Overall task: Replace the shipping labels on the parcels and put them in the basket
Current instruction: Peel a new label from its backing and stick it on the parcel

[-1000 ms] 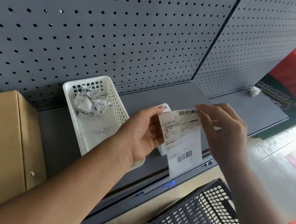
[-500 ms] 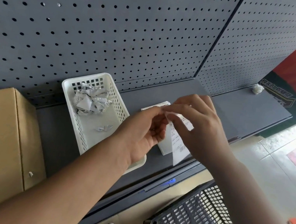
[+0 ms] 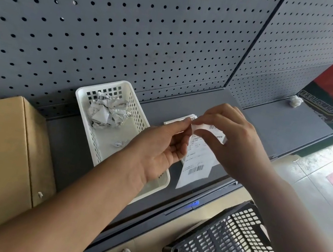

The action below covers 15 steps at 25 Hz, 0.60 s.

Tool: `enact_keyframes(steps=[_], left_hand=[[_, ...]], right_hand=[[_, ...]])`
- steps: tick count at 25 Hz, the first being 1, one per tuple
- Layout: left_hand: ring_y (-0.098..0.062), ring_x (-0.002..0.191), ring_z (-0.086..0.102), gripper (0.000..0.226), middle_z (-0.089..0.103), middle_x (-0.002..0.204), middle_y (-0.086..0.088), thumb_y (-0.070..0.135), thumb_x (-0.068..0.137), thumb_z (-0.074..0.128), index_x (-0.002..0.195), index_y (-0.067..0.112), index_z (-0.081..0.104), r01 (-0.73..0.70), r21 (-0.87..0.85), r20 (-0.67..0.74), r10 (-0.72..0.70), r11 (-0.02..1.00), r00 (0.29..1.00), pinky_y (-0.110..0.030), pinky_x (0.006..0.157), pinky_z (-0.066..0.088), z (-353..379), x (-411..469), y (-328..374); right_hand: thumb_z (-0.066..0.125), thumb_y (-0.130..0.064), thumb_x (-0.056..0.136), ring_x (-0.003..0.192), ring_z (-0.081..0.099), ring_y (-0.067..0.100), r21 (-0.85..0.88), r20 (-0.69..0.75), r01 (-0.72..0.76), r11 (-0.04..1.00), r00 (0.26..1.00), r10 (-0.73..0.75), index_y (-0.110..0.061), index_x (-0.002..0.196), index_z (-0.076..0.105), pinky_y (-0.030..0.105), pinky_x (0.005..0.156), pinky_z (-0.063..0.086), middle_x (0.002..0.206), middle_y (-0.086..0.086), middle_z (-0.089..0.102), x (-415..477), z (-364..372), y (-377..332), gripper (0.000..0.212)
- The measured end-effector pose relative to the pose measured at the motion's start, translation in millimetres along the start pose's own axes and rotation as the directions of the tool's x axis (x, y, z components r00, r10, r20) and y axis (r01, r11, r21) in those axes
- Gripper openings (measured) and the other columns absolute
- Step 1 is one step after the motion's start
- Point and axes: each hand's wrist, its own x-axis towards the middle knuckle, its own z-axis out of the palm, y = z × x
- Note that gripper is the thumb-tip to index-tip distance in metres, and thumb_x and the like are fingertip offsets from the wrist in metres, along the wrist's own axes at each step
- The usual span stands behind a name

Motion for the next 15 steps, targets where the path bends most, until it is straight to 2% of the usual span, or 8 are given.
enact_keyframes(steps=[8,11,15], left_hand=[[-0.007,0.057,0.058,0.009,0.065,0.066,-0.002,0.004,0.089,0.071,0.081,0.008,0.071,-0.052,0.053,-0.030,0.053,0.997,0.998,-0.014,0.051,0.043,-1.9,0.9,0.4],[-0.008,0.061,0.059,0.014,0.067,0.068,-0.003,-0.002,0.088,0.069,0.078,0.007,0.068,-0.091,0.052,-0.035,0.093,0.994,0.995,-0.014,0.052,0.044,-1.7,0.2,0.0],[-0.011,0.067,0.061,0.022,0.067,0.066,-0.002,-0.005,0.086,0.071,0.078,0.013,0.062,-0.177,0.085,-0.073,0.183,0.981,0.980,-0.016,0.056,0.045,0.4,-0.1,0.6]], right_hand=[[0.070,-0.034,0.089,0.096,0.055,0.011,0.019,0.065,-0.065,0.998,0.996,0.064,-0.027,0.105,0.069,0.033,0.083,0.050,0.103,-0.011,0.058,4.6,0.3,-4.4,0.017],[0.068,-0.036,0.088,0.095,0.055,0.011,0.011,0.082,-0.098,0.995,0.992,0.097,-0.028,0.104,0.069,0.031,0.083,0.049,0.101,-0.010,0.057,4.7,-0.4,-6.3,0.018],[0.073,-0.028,0.087,0.094,0.055,0.012,0.021,0.063,-0.114,0.993,0.992,0.113,-0.026,0.100,0.070,0.031,0.084,0.047,0.098,-0.009,0.057,6.4,-1.2,-8.3,0.013]])
